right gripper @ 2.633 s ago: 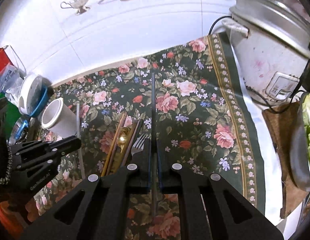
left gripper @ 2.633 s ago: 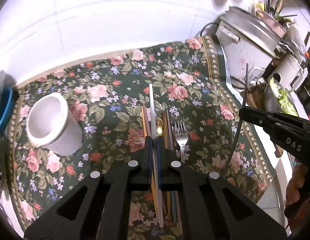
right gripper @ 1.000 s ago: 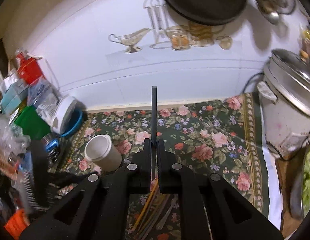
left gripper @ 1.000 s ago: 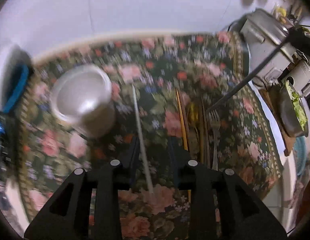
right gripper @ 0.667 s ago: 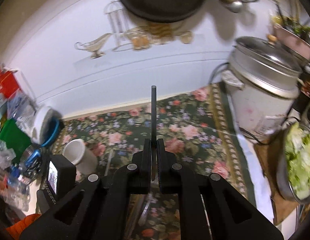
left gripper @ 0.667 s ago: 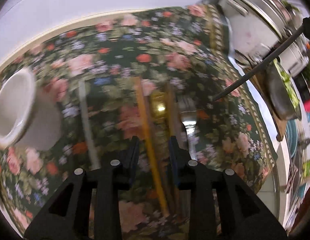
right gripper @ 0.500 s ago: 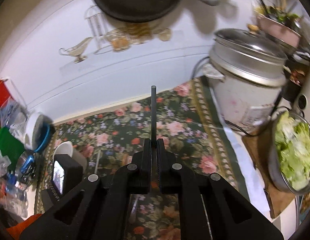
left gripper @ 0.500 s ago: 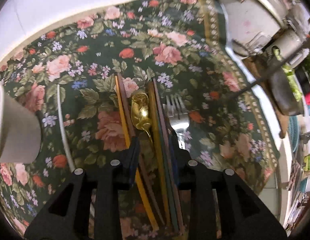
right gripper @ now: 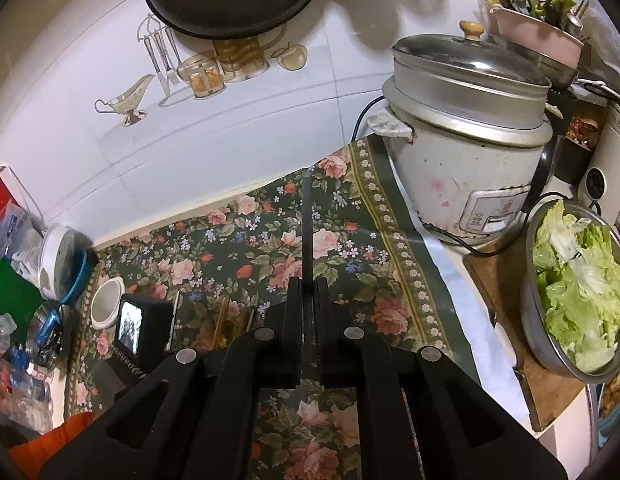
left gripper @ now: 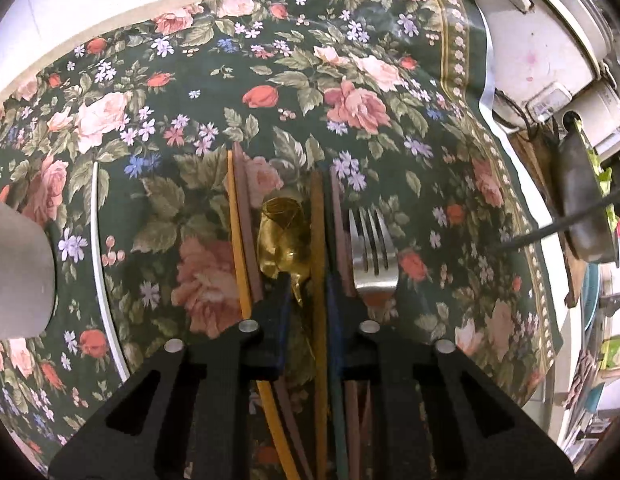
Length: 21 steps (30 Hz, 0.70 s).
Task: Organize utensils
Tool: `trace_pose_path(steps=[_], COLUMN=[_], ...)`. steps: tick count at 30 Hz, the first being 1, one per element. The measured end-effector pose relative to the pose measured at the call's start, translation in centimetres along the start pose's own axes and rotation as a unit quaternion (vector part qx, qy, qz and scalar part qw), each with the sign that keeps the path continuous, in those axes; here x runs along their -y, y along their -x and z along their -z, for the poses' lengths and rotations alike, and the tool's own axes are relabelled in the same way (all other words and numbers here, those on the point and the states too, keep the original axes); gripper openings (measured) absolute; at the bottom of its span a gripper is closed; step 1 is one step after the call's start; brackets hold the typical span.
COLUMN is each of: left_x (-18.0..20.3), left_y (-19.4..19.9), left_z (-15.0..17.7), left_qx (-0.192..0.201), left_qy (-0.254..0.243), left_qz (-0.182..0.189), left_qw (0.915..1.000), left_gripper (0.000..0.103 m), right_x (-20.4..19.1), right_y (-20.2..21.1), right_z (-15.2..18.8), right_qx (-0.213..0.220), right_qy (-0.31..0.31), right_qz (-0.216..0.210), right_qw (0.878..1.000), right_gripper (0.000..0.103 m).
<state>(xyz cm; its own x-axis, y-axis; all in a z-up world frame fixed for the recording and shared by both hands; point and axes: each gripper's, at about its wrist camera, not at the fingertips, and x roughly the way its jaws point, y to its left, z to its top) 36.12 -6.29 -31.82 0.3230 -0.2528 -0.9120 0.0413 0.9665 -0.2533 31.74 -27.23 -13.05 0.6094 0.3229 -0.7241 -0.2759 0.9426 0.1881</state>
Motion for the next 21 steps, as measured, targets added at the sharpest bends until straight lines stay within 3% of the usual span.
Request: trace_pose_path(steps=[8,16,21], left_x=[0.0,-0.4,-0.9], left_y=[1.4,7.9,12.3], left_z=[0.6,1.6,3.0], left_qx=[0.011,0.081,0.136], left_qy=[0.000,0.009,0.013], left_qz=[0.009,0.023,-0.001], left_qw=[0.9999,0.9964,0.9907], left_gripper=[0.005,0.005,0.005], right_x=[-0.8,-2.6,-4.1], right_y=[0.2,1.0,1.4], right_z=[-0.1,-0.6,-0.9], right_qx=[0.003,0.019,0.028], right_qy=[0.015,0.030,0.041], right_qz=[-0.013,-0.031,-0.039], right_qw=[1.000,0.999,0.998], right_gripper=[0.005,0.005,0.005])
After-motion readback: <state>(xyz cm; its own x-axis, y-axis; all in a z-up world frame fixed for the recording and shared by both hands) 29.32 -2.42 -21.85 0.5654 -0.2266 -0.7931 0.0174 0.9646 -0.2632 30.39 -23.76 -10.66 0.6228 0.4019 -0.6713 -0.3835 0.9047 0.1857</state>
